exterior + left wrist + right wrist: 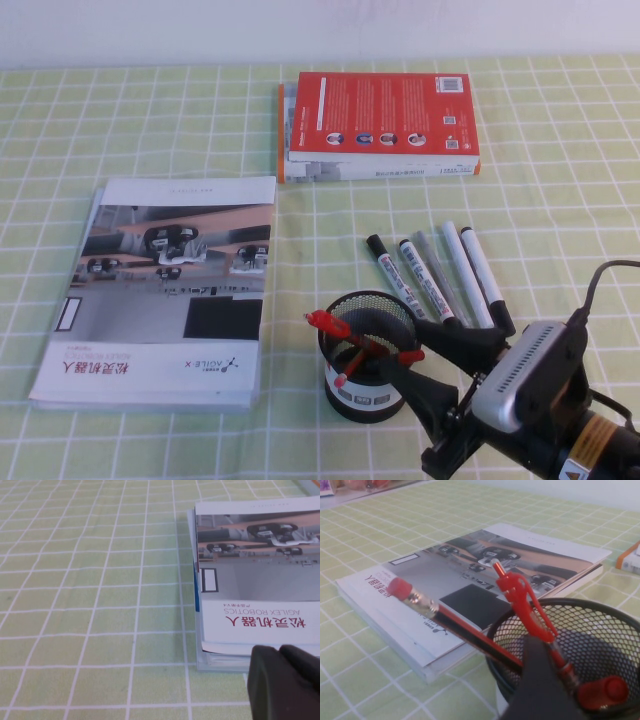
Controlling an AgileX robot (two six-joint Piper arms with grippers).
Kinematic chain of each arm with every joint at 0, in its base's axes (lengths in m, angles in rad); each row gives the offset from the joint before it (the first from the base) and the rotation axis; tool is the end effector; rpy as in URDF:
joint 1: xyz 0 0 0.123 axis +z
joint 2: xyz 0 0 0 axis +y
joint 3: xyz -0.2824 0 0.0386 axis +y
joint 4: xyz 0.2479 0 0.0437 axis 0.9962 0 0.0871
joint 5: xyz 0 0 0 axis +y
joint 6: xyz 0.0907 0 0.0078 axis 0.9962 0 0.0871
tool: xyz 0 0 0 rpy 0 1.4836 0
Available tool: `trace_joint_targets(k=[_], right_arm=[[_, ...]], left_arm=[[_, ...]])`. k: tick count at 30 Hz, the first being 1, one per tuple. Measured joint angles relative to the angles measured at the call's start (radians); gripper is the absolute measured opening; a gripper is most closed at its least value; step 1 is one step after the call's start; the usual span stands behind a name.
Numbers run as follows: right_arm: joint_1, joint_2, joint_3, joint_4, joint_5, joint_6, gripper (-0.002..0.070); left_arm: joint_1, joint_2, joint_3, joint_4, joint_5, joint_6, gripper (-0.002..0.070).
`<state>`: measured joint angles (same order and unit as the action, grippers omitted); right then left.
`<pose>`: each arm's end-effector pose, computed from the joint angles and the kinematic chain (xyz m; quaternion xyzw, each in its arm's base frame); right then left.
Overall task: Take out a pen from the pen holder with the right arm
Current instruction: 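Take a marker out of the pen holder and lay it on the table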
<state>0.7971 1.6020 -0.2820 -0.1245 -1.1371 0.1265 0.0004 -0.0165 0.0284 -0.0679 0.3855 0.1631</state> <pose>0.1612 0.1797 0.1657 -0.2972 0.6787 0.3207 0.5901 0.0520 -0.0023 0.1699 0.0478 0.8062 0.0193 0.5894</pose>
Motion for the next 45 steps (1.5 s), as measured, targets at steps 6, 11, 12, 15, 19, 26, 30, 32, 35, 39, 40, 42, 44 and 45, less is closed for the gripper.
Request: trace_joint_targets(k=[6,11,12,15,19,26,30,32,35,39,40,42,44,45], right_arm=[[0.0,0.0,0.0,0.0,0.0,0.004,0.0319],[0.0,0.0,0.0,0.0,0.0,0.004,0.0288],[0.0,0.0,0.0,0.0,0.0,0.004,0.0279],[0.0,0.0,0.0,0.0,0.0,0.004,0.0238],[0.0,0.0,0.0,0.0,0.0,0.004,0.0176],[0.0,0.006,0.0,0.005,-0.002,0.004,0.0038],[0.0,0.006,0.0,0.016,-0.002,0.004,0.0032],[0.0,0.006,0.0,0.021,-0.002,0.004,0.0032],[0.0,0.006,0.0,0.026,-0.002,0.004,0.0032],[0.0,-0.017,0.0,0.035,-0.002,0.006,0.0032],[0.0,-0.025,0.0,0.039,-0.002,0.006,0.0032],[0.0,-0.047,0.0,0.04,-0.002,0.006,0.0032],[0.0,-0.067,0.0,0.045,-0.002,0.006,0.0032],[0.0,-0.08,0.0,0.049,-0.002,0.006,0.0032]], left_arm=[[0.0,0.0,0.0,0.0,0.0,0.0,-0.0005],[0.0,0.0,0.0,0.0,0.0,0.0,-0.0005],[0.0,0.0,0.0,0.0,0.0,0.0,-0.0005],[0.0,0.0,0.0,0.0,0.0,0.0,-0.0005],[0.0,0.0,0.0,0.0,0.0,0.0,-0.0005],[0.0,0.0,0.0,0.0,0.0,0.0,-0.0005],[0.0,0.0,0.0,0.0,0.0,0.0,-0.0005],[0.0,0.0,0.0,0.0,0.0,0.0,-0.0005],[0.0,0.0,0.0,0.0,0.0,0.0,-0.0005],[0.0,0.0,0.0,0.0,0.0,0.0,-0.0005],[0.0,0.0,0.0,0.0,0.0,0.0,-0.0005],[0.0,0.0,0.0,0.0,0.0,0.0,-0.0005],[0.0,0.0,0.0,0.0,0.0,0.0,-0.0005],[0.0,0.0,0.0,0.0,0.0,0.0,-0.0005]])
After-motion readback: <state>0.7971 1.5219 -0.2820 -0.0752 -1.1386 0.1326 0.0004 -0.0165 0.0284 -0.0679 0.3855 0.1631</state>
